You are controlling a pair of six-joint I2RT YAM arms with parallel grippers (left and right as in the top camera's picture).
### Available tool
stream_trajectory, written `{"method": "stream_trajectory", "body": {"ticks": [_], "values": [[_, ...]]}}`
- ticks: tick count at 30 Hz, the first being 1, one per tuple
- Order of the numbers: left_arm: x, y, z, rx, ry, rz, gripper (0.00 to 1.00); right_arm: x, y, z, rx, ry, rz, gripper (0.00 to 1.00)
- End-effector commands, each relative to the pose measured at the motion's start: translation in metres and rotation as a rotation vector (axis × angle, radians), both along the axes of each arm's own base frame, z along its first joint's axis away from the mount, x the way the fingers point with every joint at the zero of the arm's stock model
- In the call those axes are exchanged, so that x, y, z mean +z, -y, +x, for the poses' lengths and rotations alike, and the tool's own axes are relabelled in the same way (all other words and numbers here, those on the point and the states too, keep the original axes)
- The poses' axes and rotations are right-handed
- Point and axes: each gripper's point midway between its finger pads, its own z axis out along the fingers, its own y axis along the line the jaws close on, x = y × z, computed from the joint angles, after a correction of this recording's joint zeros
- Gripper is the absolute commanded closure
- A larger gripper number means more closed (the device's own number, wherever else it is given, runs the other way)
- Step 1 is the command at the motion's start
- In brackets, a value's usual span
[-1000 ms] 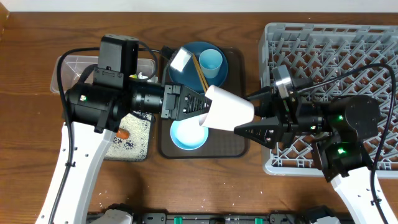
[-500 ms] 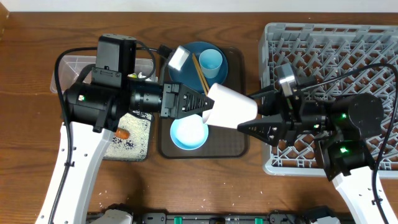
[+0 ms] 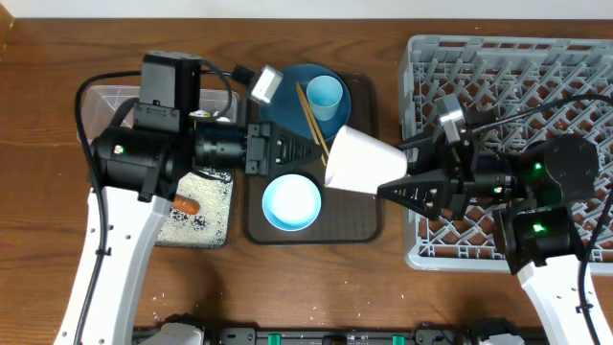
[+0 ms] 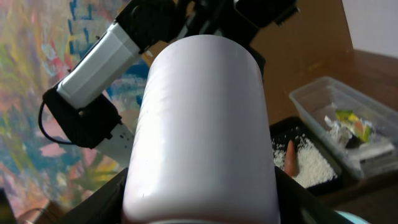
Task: Sort waste into correct bins and load items into the dishwasher rack
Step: 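Open the left gripper and carry the cup right over the rack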
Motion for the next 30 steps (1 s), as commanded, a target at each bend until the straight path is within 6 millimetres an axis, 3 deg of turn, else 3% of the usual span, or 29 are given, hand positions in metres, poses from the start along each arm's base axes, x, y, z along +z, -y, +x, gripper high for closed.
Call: {"method": "stream_trajectory", "body": {"ticks": [1, 14, 20, 24, 25, 30], "values": [[-0.004, -0.004, 0.004, 0.015, 0.015, 0.013, 0.83, 0.002, 0.006, 0.002, -0.014, 0.024, -0.004, 0.61], [-0.01, -0.006, 0.009, 0.046, 0.017, 0.05, 0.83, -0.025, 0.03, 0.019, -0.094, -0.106, -0.035, 0.67], [-0.01, -0.006, 0.009, 0.046, 0.017, 0.051, 0.83, -0.046, 0.043, 0.042, -0.221, -0.199, -0.058, 0.67], [-0.013, -0.007, 0.011, 0.057, 0.021, 0.066, 0.83, -0.076, 0.053, 0.063, -0.378, -0.288, -0.128, 0.67], [-0.015, -0.008, 0.012, 0.068, 0.019, 0.081, 0.79, -0.085, 0.057, 0.068, -0.424, -0.311, -0.155, 0.68], [-0.033, -0.017, 0.019, 0.138, -0.009, 0.181, 0.74, -0.14, 0.088, 0.087, -0.696, -0.458, -0.348, 0.68]]}}
